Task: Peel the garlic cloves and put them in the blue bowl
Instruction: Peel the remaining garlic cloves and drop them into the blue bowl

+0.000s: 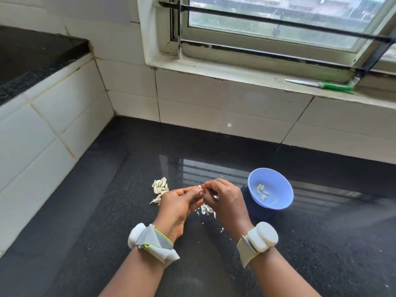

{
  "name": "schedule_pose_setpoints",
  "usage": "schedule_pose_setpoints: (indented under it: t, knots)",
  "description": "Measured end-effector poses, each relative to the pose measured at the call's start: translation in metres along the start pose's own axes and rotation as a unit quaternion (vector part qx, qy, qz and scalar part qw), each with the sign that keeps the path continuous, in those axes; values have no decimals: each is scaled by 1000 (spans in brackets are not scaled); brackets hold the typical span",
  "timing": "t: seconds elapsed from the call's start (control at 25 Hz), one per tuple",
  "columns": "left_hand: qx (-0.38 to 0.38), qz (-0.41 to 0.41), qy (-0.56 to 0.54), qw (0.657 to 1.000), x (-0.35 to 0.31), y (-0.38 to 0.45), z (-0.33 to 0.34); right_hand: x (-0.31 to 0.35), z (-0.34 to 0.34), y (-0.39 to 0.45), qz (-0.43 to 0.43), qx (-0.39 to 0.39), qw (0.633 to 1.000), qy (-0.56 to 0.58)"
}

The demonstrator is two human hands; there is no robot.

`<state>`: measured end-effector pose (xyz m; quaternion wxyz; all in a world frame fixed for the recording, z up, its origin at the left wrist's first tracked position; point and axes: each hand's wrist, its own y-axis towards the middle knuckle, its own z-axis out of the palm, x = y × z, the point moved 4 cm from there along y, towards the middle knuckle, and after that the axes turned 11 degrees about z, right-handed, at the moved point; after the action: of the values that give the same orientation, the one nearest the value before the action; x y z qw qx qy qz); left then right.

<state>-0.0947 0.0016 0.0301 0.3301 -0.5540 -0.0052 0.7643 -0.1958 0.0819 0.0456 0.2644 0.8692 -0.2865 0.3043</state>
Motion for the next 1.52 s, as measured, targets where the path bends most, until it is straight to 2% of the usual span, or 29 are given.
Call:
schedule_pose_setpoints:
  t: [0.24,0.44,0.56,0.84,1.04,1.2,1.28,1.36,1.44,1.52]
  knots:
    - [45,-2,-4,999,0,1,-3,0,-5,-1,20,21,999,18]
    - [91,37,90,991,-6,4,-7,0,-8,-4,28,26,999,29]
    - [117,38,105,987,-10,4,-9,2,-7,-4,21,30,999,27]
    - [158,34,120,980,-16,8,-13,6,-4,-4,-9,6,1000,14]
    - [165,74,221,958,-9,8,-14,6,-9,4,-9,-23,999,21]
    - [146,119,211,959,-10,7,-12,-12,-1,9,45,63,990,-119]
    - [138,141,199,960,-13,7,-11,-19,1,5,50,70,985,-149]
    - [131,153,195,960,-14,8,-11,-19,-4,0,67,41,989,-125]
    - [127,158,195,960,-13,10,-11,-21,-9,0,130,28,989,-62]
    - [123,159,195,960,-11,10,-11,-23,-9,-1,200,69,975,64]
